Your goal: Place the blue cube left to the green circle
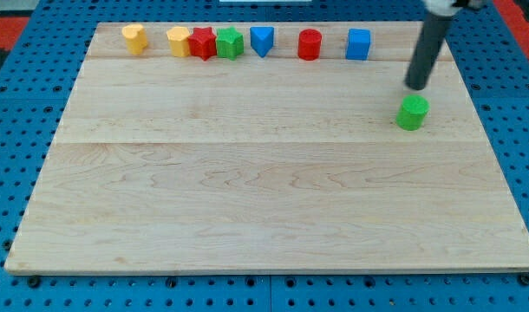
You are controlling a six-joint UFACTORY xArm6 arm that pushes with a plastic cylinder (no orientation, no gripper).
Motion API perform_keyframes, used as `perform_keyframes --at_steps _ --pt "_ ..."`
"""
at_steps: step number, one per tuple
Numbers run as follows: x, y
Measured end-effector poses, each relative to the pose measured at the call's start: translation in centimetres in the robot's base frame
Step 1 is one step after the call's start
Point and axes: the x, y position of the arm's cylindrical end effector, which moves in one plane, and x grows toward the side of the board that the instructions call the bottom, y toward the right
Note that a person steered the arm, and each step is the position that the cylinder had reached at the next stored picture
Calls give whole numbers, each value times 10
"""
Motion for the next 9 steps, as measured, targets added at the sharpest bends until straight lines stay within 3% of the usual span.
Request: perform_keyframes --at_steps 1,2,3,4,5,6,7,9 --pt "-46 29" --pt "-91 -8" --pt "-108 -51" --pt "-90 -100" --pt "-56 -107" --pt "-63 -111" --pt "-111 -121" --pt "-2 -151"
